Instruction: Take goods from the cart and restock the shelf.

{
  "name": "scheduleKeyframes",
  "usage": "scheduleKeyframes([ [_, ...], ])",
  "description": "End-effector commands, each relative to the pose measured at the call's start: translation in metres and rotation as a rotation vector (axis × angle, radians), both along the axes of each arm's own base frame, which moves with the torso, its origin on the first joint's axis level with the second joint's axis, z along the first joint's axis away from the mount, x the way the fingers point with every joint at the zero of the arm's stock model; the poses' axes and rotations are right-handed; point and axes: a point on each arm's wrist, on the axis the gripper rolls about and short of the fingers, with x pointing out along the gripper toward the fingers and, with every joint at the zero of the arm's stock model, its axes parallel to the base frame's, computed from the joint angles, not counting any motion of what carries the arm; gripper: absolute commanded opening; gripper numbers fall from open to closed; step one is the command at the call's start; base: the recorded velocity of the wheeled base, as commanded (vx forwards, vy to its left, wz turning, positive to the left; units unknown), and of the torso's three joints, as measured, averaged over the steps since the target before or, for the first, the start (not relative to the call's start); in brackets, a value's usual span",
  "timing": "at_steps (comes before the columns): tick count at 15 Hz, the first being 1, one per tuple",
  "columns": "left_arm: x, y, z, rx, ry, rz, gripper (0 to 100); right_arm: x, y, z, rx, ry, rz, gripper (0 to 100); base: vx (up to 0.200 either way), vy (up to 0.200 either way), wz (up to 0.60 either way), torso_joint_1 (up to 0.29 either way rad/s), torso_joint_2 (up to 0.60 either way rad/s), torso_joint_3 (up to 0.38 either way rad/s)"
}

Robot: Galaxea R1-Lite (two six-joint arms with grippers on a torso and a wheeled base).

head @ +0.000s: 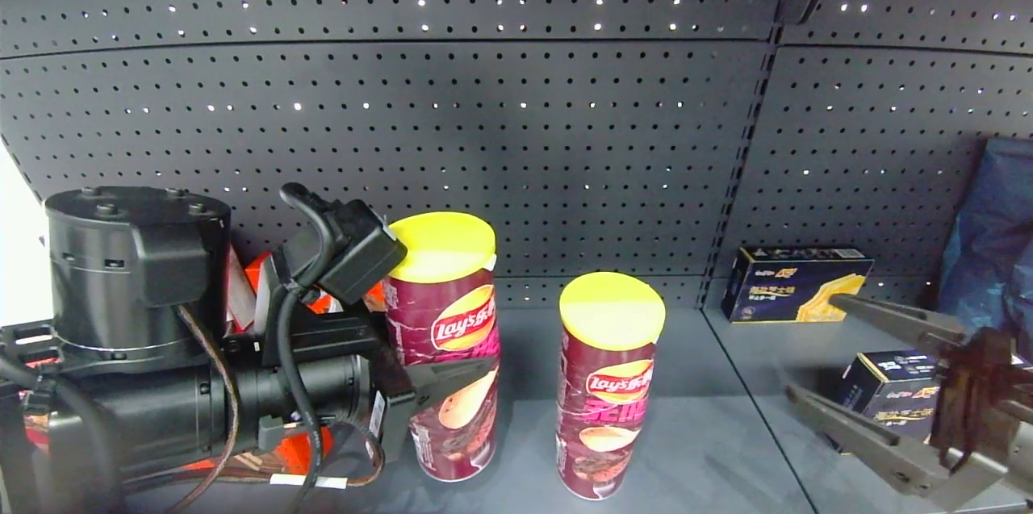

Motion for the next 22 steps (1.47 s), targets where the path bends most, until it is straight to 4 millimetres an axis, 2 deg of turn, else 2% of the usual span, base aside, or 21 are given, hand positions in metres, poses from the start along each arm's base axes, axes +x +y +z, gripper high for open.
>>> scheduleKeyframes([
  [1,0.001,0.002,-0.001,0.001,0.001,0.010,0,-0.030,-0.025,0.002,0.032,-0.079,-0.127,100,0.000,0.000,0.00,0.000,0.00,0.000],
  [3,0.002,0.004,-0.001,0.001,0.001,0.021,0,-0.043,-0.039,-0.010,0.028,-0.063,-0.266,100,0.000,0.000,0.00,0.000,0.00,0.000],
  [6,0.004,0.009,-0.003,0.005,0.008,0.039,0,-0.066,-0.051,-0.022,0.049,-0.064,-0.383,100,0.000,0.000,0.00,0.000,0.00,0.000],
  [10,0.005,0.012,-0.002,0.005,0.001,0.055,0,-0.113,-0.059,-0.045,0.078,-0.025,-0.530,100,0.000,0.000,0.00,0.000,0.00,0.000],
  [12,0.005,0.012,-0.002,0.006,0.001,0.056,0,-0.114,-0.059,-0.046,0.078,-0.024,-0.533,100,0.000,0.000,0.00,0.000,0.00,0.000],
  [13,0.004,0.013,0.004,-0.001,-0.025,0.071,0,-0.144,-0.062,-0.082,0.081,0.006,-0.652,100,0.000,0.000,0.00,0.000,0.00,0.000],
  [14,0.002,0.014,0.007,-0.008,-0.032,0.070,0,-0.150,-0.063,-0.098,0.081,0.054,-0.713,100,0.000,0.000,0.00,0.000,0.00,0.000],
  [16,0.001,0.015,0.007,-0.011,-0.034,0.066,0,-0.151,-0.065,-0.098,0.154,0.108,-0.809,100,0.000,0.000,0.00,0.000,0.00,0.000],
  [18,0.001,0.015,0.008,-0.015,-0.035,0.065,0,-0.149,-0.065,-0.103,0.210,0.147,-0.816,100,0.000,0.000,0.00,0.000,0.00,0.000],
  [22,0.001,0.017,0.005,-0.018,-0.019,0.039,0,-0.149,-0.064,-0.103,0.147,0.134,-0.790,100,0.000,0.000,0.00,0.000,0.00,0.000],
])
